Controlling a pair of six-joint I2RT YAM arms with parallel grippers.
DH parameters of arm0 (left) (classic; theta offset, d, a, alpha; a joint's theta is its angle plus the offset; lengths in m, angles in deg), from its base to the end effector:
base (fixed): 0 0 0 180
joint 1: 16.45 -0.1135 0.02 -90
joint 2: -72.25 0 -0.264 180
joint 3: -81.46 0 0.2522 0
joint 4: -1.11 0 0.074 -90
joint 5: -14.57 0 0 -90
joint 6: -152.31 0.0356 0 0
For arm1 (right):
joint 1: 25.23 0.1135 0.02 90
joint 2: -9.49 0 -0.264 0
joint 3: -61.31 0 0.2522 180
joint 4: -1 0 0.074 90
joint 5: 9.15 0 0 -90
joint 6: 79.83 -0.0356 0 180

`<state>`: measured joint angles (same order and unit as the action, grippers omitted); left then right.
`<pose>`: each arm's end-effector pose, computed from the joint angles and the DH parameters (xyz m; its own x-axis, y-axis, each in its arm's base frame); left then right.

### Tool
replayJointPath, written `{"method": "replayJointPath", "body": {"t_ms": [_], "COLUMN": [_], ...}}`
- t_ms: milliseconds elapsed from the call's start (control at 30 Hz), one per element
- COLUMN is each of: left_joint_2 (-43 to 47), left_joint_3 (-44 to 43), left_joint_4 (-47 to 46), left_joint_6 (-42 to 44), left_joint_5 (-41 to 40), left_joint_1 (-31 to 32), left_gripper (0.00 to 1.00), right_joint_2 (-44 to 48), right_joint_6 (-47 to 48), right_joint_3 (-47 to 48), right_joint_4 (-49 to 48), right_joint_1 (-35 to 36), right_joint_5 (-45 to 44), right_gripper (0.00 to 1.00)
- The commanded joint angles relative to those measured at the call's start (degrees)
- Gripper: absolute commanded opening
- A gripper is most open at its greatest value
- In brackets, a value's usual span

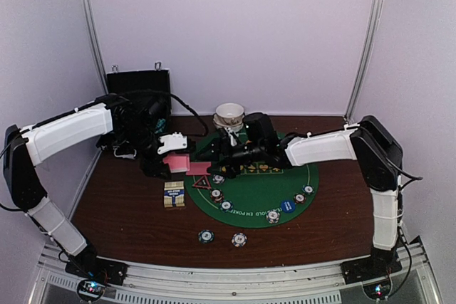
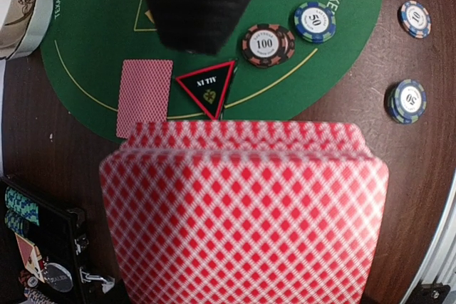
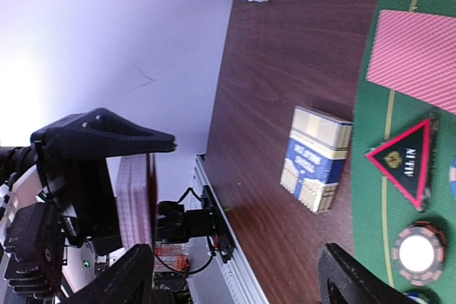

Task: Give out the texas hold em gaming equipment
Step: Pick up the poker card from the face-down deck piles.

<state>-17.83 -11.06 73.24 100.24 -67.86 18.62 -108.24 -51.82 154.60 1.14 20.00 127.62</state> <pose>0.2512 -0.1821 0.2857 -0.2323 0.9076 -0.3497 0.9506 0.2880 0.1159 0.3069 0.3462 0.2019 -0.9789 -0.1281 -0.1595 -0.1889 0.2663 0.9452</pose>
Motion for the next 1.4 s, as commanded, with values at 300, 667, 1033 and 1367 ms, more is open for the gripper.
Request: {"method": "replayJointPath", "body": {"t_ms": [300, 667, 1033, 1367], "left_joint_2": [-1.2, -1.4, -2.0, -2.5], "left_joint_3": [-3.7, -4.3, -5.0, -5.3], "left_joint_4": [0.6, 0.7, 0.8, 0.7], "left_joint_6": [-1.4, -1.9, -1.7, -1.8], "left_joint_5": [1.7, 2.4, 2.8, 2.8], "left_joint_1": [-0.4, -0.4, -0.4, -0.4], "left_gripper": [0.05, 0.04, 0.05, 0.33], "right_joint_2": [-1.4, -4.8, -11.9, -14.3], "right_joint_6": [-11.9, -12.1, -20.9, -25.8], "right_joint_3": [-1.3, 4.6, 13.0, 14.7], "right_joint_4": [-21.2, -19.4, -26.4, -30.1], "right_joint_1": [3.2, 4.8, 6.1, 6.4], "right_joint_5": [2.9, 6.1, 8.3, 9.2], "right_gripper": [0.81, 0.74, 0.53, 0.28]}}
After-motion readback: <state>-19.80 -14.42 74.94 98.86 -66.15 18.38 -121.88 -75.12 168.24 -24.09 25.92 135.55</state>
